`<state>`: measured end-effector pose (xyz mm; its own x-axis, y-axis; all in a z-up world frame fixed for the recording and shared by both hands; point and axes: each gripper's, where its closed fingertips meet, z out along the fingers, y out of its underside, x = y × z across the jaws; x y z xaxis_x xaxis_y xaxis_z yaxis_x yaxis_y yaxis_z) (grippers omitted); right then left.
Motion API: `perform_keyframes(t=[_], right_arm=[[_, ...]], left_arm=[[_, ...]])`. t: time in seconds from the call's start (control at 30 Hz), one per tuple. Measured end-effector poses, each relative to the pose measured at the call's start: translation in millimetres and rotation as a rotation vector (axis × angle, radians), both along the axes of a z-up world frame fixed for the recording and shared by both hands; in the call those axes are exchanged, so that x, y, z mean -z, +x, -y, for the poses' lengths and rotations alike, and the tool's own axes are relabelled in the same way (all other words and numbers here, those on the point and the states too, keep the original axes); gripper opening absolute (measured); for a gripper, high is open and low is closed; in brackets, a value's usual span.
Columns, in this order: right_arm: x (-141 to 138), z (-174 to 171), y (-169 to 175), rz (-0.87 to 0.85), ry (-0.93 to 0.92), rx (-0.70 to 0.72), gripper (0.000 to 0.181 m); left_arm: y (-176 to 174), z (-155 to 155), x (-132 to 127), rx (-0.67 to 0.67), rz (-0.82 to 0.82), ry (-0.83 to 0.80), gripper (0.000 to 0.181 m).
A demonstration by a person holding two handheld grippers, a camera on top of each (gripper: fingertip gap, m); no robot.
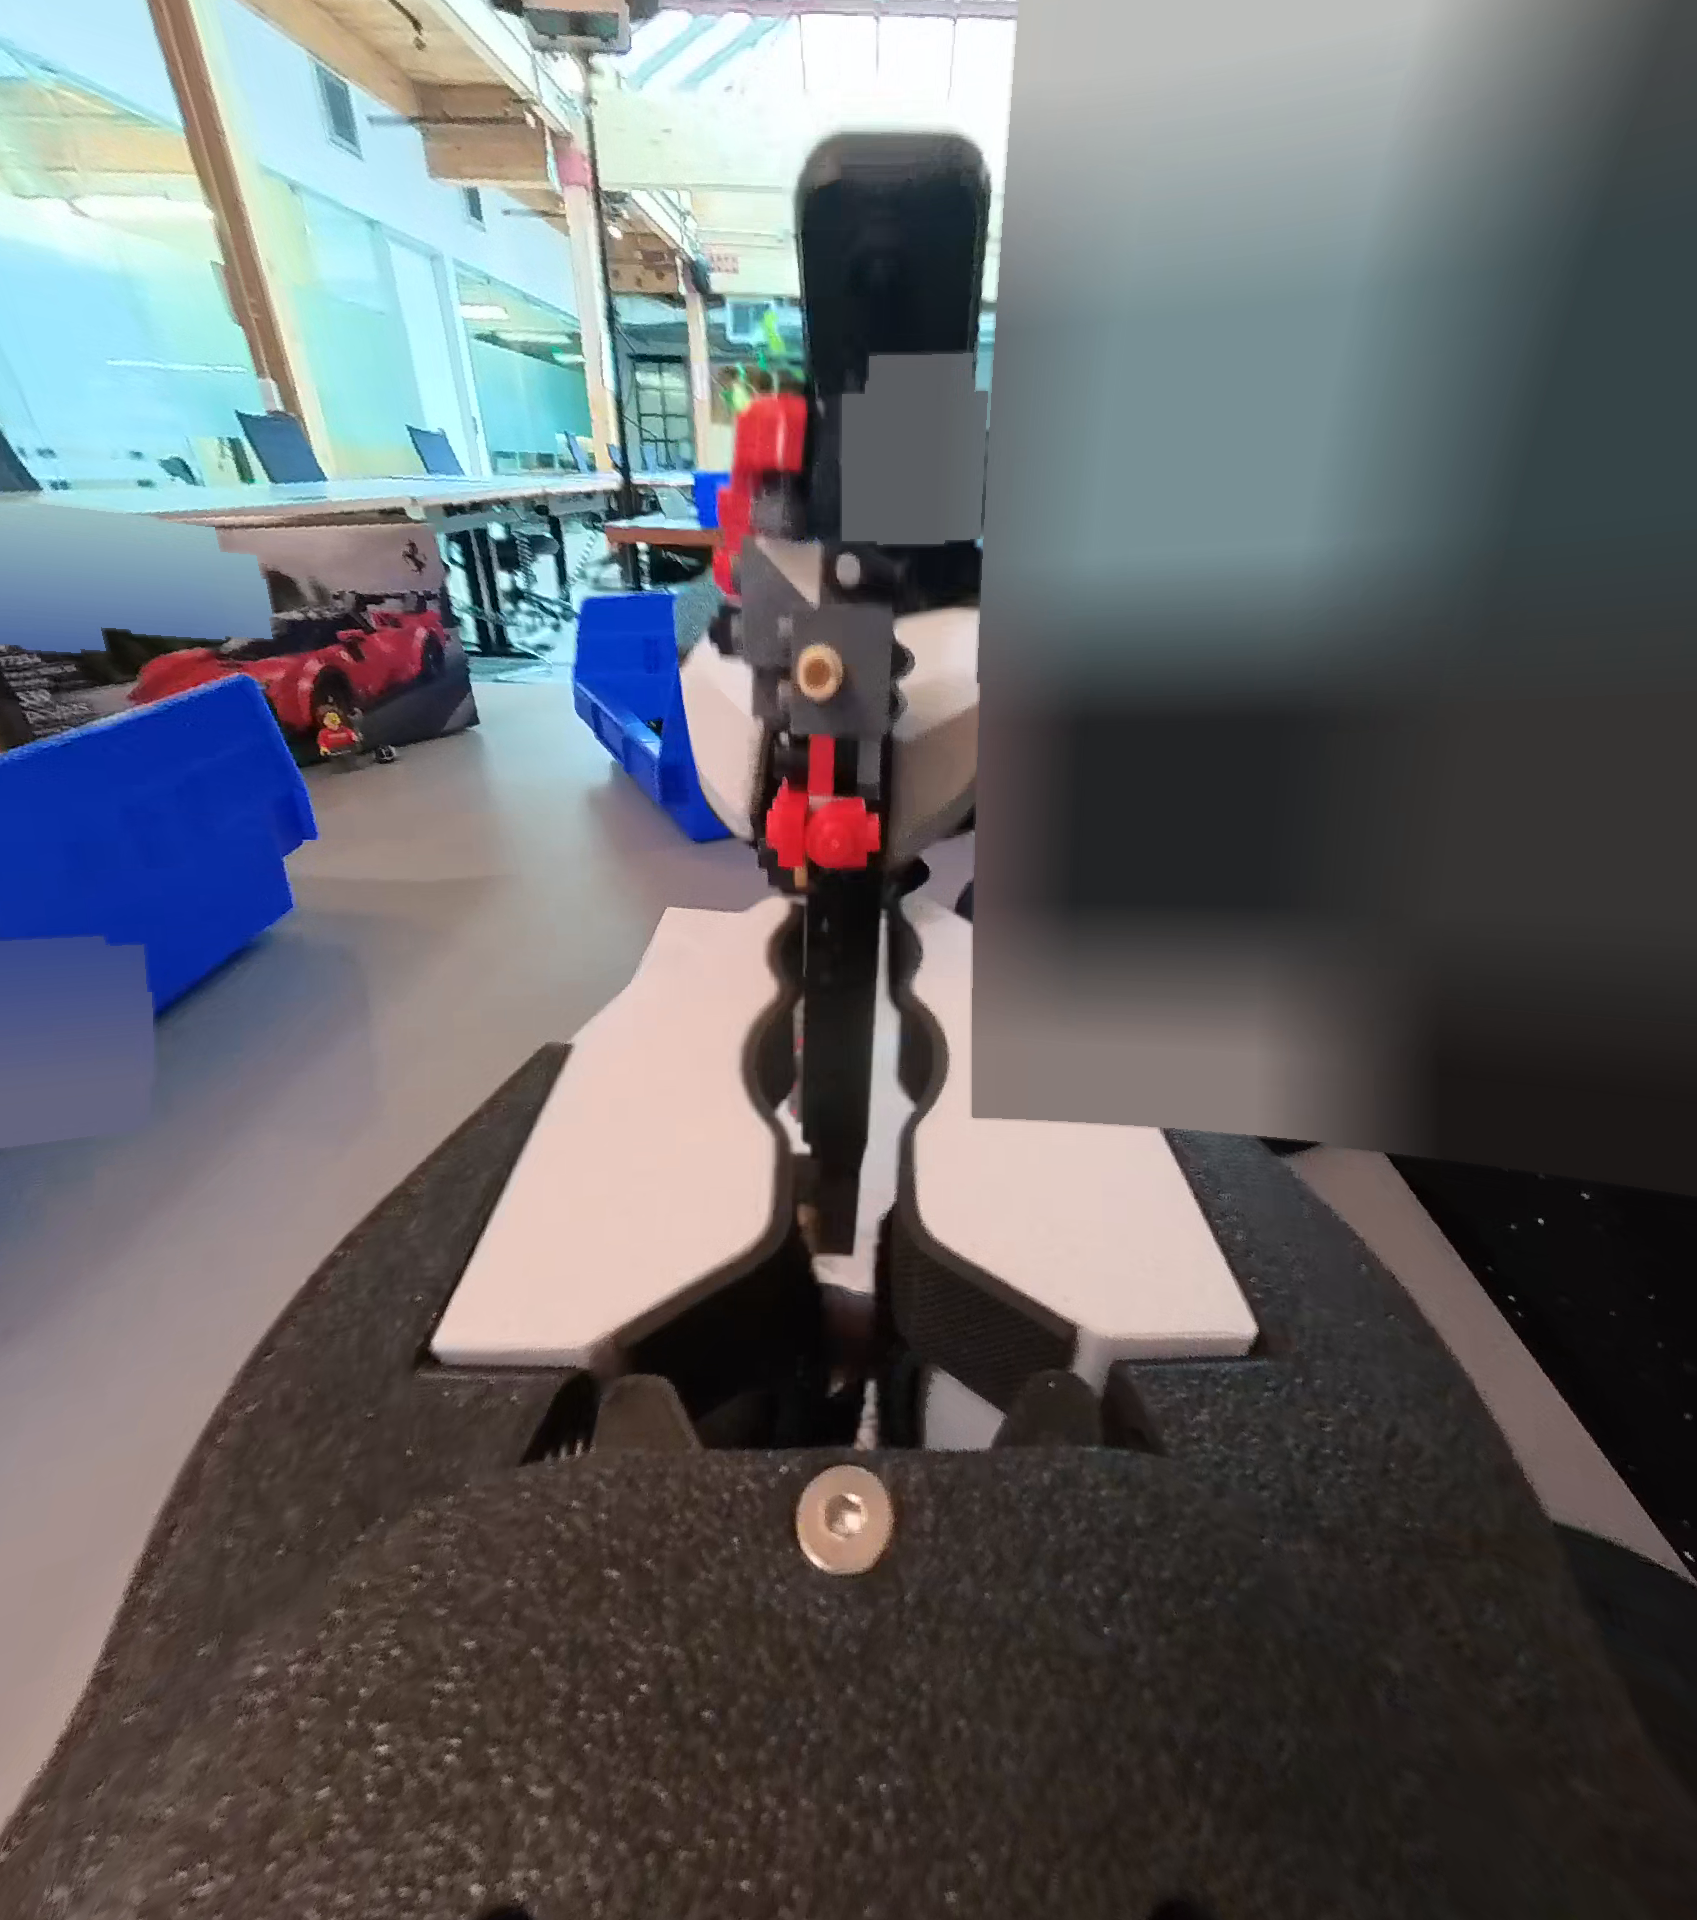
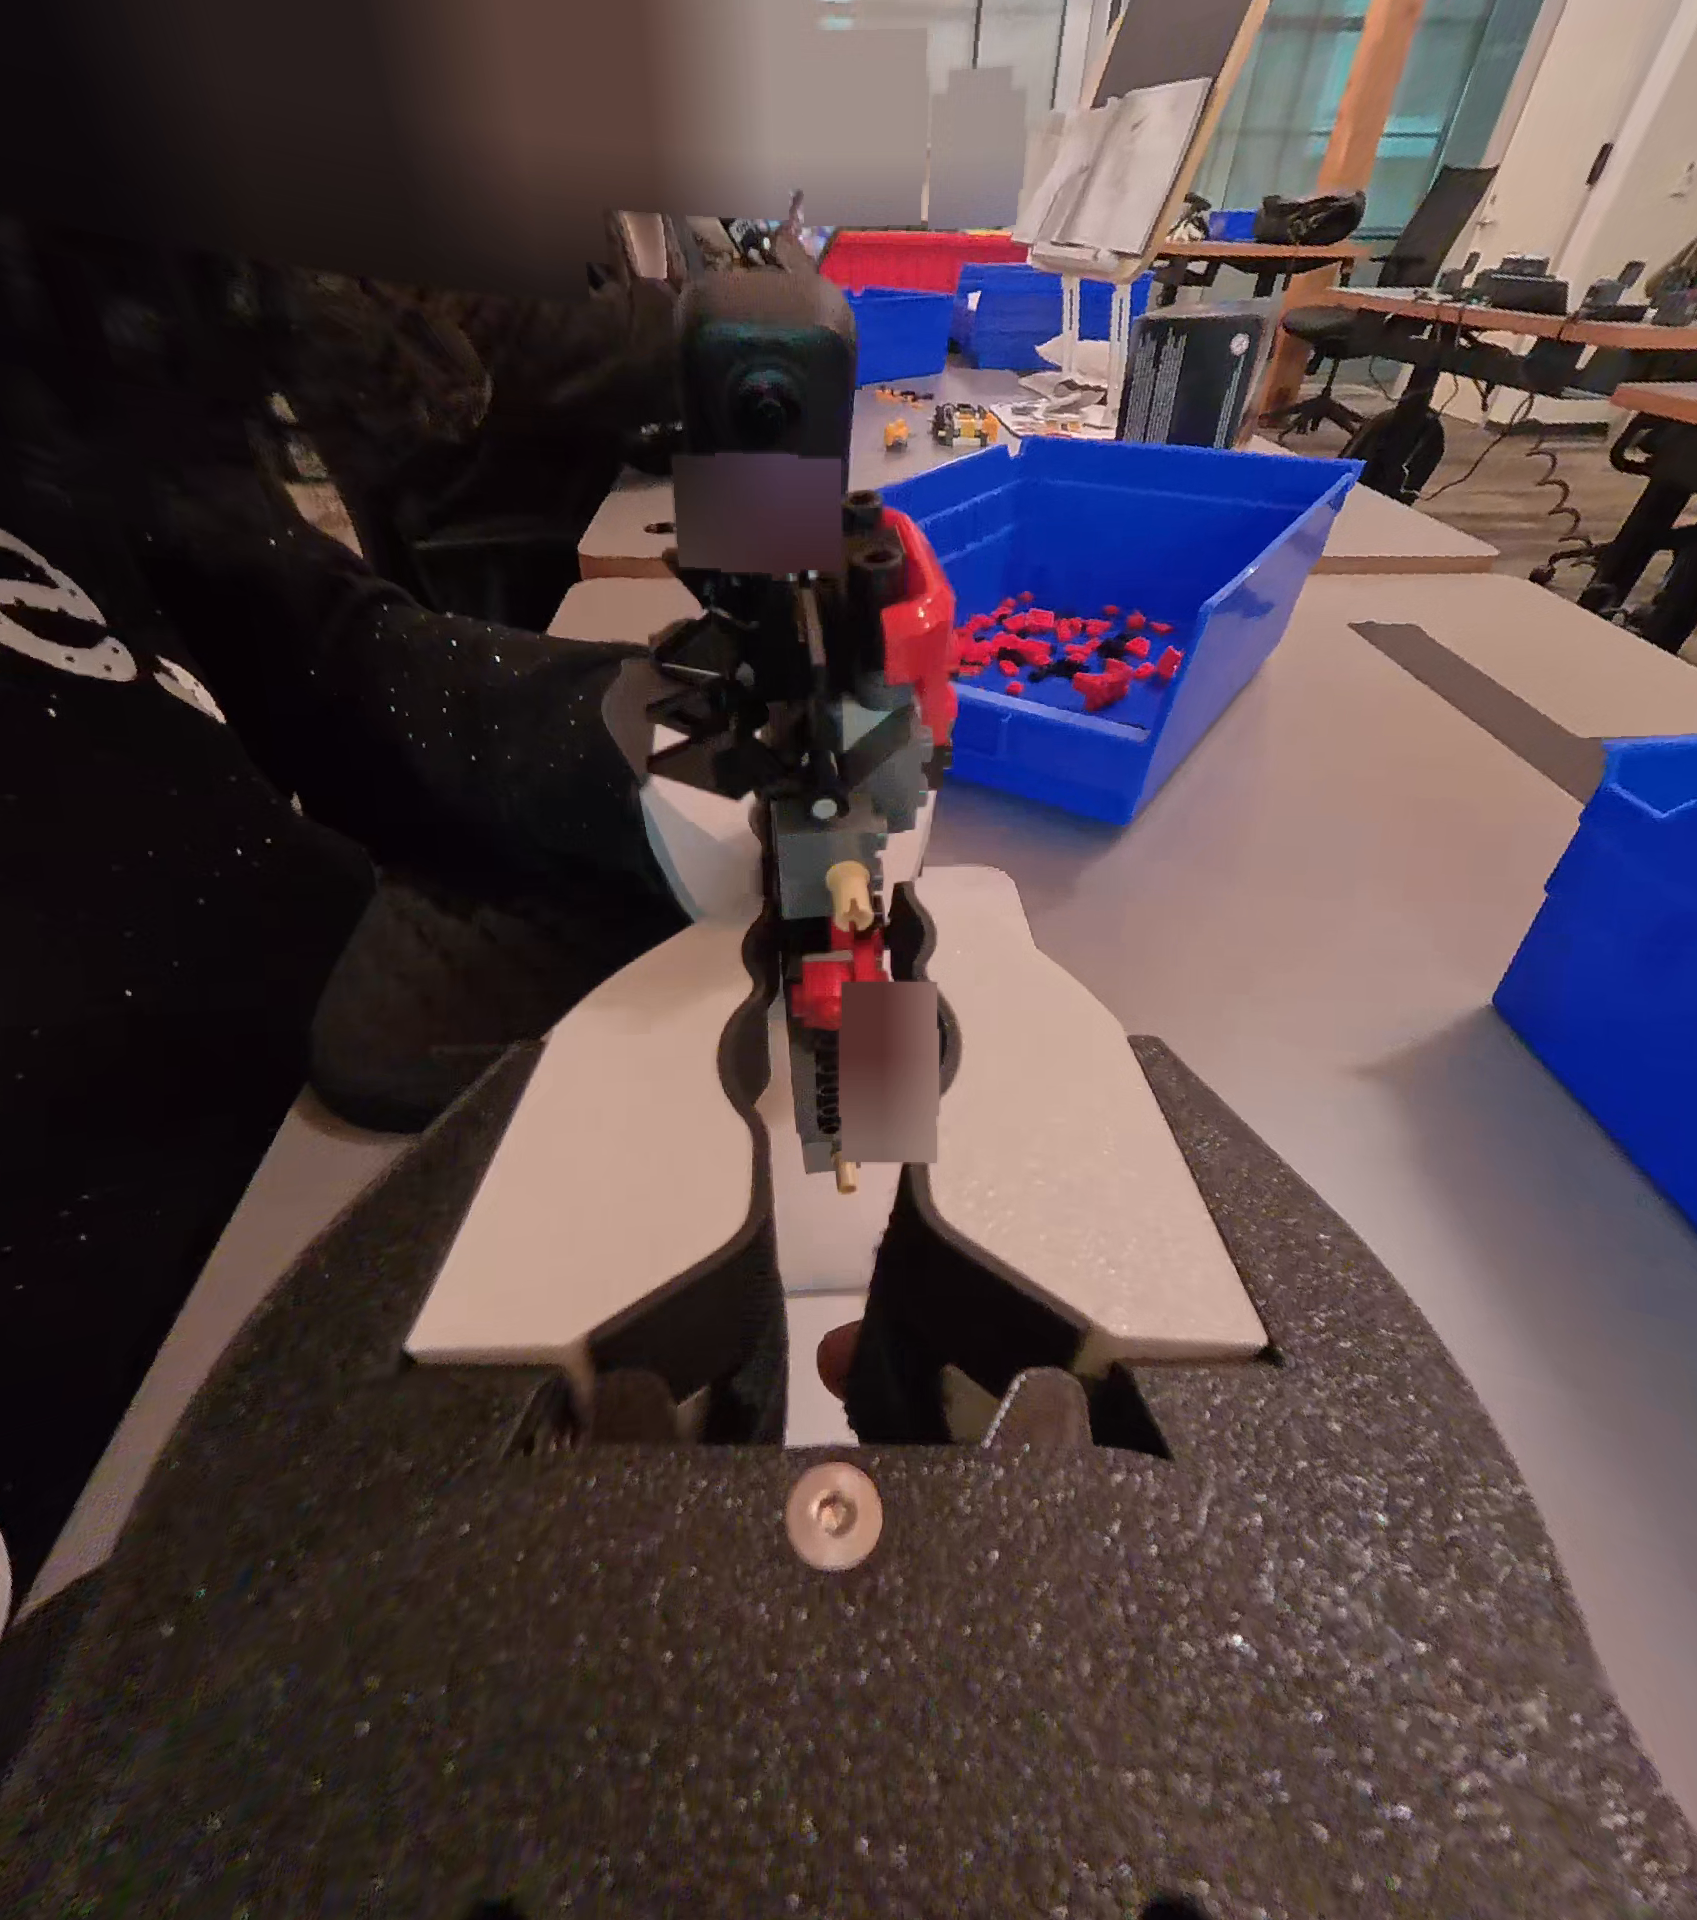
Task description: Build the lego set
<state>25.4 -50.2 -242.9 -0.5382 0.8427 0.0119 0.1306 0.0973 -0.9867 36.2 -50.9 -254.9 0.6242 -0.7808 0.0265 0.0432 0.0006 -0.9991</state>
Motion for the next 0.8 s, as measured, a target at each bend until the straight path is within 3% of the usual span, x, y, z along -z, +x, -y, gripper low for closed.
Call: perform_keyframes(t=[0.2, 0.47, 0.8], right_arm=[[19.0, -2.4, 1.8, 0.089, 0.009, -0.010, 0.020], [23.5, 3.0, 1.2, 0.106, 0.010, -0.035, 0.020], [22.7, 3.9, 5.5, 0.022, 0.062, -0.051, 0.020]], left_arm=[[-4.2, -6.2, -5.2, -0.083, -0.066, 0.051, 0.044], [-2.8, -6.3, -6.4, -0.074, -0.038, 0.024, 0.026], [1.4, -1.6, -12.6, -0.053, -0.016, 0.046, 0.034]])
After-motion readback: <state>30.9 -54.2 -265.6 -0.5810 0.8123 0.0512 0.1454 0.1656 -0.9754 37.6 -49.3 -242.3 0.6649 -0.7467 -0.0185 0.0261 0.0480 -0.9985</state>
